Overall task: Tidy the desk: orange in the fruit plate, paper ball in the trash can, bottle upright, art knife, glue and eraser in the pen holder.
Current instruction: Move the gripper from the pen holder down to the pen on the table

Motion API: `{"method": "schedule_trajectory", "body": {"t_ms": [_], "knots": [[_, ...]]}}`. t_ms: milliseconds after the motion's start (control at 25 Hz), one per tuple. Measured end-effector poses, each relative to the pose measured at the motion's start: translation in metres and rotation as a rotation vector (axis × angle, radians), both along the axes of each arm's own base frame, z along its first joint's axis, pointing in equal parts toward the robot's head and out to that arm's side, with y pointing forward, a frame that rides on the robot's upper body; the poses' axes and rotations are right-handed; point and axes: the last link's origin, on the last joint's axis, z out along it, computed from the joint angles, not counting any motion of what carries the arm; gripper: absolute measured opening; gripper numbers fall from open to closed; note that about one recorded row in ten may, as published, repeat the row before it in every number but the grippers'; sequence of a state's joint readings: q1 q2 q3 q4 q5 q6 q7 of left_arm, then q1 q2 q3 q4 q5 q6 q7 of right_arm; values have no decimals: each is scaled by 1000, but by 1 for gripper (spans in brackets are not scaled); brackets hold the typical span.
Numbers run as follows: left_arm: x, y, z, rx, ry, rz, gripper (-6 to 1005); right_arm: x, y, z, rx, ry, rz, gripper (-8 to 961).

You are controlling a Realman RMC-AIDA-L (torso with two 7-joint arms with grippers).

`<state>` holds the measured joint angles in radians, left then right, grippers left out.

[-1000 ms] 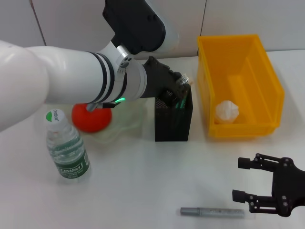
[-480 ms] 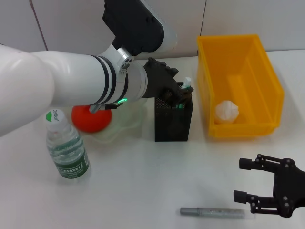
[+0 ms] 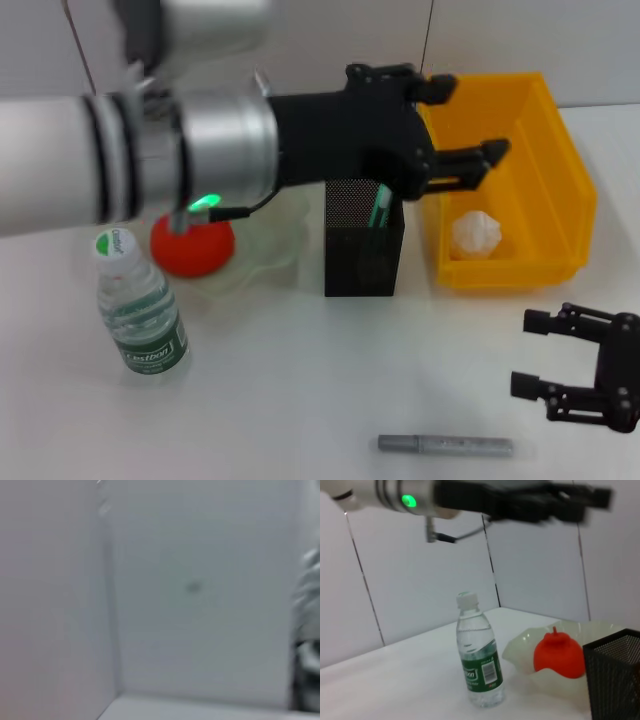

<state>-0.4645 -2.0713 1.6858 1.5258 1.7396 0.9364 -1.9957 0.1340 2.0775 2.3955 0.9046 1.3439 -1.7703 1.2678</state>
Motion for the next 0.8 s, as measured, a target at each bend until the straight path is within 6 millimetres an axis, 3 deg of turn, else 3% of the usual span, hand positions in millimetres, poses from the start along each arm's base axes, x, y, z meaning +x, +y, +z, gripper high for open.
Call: {"method": "schedule_trajectory", "body": {"t_ms": [160, 400, 440, 480, 520, 600, 640, 680, 800], "knots": [[-26, -20, 7, -60, -113, -93, 721, -1, 3, 12, 3, 0, -29, 791], [-101, -48, -7, -147, -220, -161, 720, -12, 9, 38, -11, -80, -58, 791], [-134, -59, -17, -162, -263, -152, 719, -23, 11, 50, -43, -133, -70, 791], [-134, -59, -17, -162, -263, -152, 718, -23, 11, 50, -43, -133, -70, 791], [-149, -65, -21, -166, -278, -136, 718, -38, 13, 61, -76, -196, -72, 791], [-183, -79, -28, -136, -298, -106, 716, -48, 16, 67, -93, -238, -70, 791], [-192, -83, -31, -122, -297, -92, 716, -65, 20, 77, -142, -330, -80, 791], [-201, -87, -33, -104, -294, -79, 715, -65, 20, 77, -142, -330, -80, 791], [-222, -99, -39, -55, -272, -41, 713, -90, 30, 83, -233, -446, -98, 791]]}}
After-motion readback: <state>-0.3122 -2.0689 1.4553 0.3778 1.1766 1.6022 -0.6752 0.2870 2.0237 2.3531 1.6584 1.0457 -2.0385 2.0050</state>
